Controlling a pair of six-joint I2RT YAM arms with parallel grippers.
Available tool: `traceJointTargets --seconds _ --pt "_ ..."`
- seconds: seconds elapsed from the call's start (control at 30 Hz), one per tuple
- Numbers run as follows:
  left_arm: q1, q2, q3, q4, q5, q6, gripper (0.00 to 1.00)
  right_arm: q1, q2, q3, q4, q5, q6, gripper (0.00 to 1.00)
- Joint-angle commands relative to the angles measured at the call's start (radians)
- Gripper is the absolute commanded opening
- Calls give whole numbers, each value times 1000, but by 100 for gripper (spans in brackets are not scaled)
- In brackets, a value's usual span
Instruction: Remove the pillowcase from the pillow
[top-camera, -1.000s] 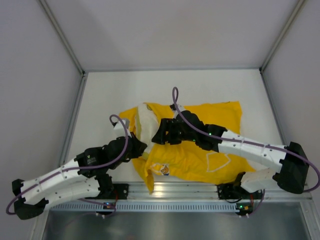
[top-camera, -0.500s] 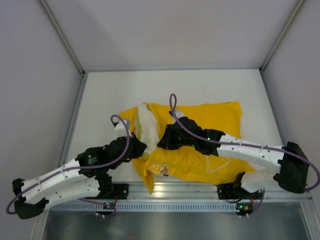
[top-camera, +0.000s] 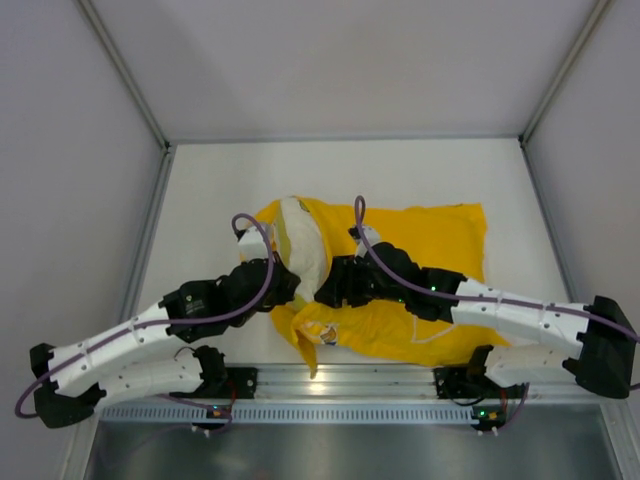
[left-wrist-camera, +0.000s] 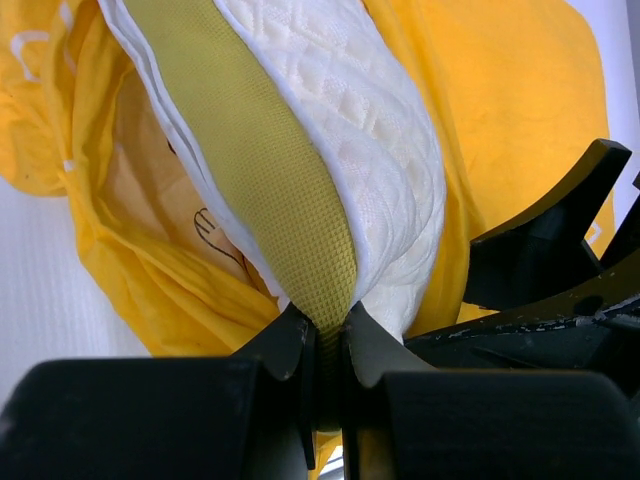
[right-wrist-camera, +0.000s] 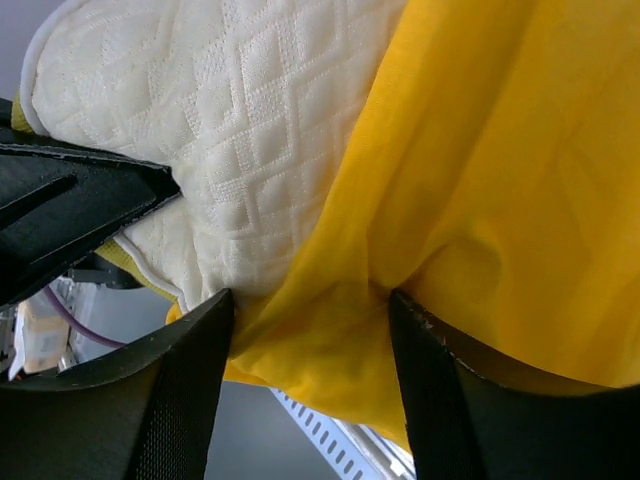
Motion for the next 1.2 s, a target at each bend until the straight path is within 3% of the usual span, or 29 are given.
traceJointTargets --seconds 0.0,0.2,0.4,0.53,0.57,0.77,1.17 --pt "2 -29 0 155 -40 -25 0 34 55 66 -43 -55 -36 63" --pt "4 -46 -11 166 -34 -19 0 60 90 109 -25 -55 -21 62" --pt "4 -40 24 165 -59 11 0 83 64 42 -19 -52 8 42" --pt "4 -44 36 165 -75 20 0 87 12 -18 -19 -37 19 13" --pt "4 -46 38 165 -78 21 0 87 -11 -41 -20 -35 20 10" --pt "4 -52 58 163 -85 32 0 87 -76 -113 -43 -8 31 3" --pt "4 -84 259 116 -75 112 0 70 -223 -181 -309 313 49 0"
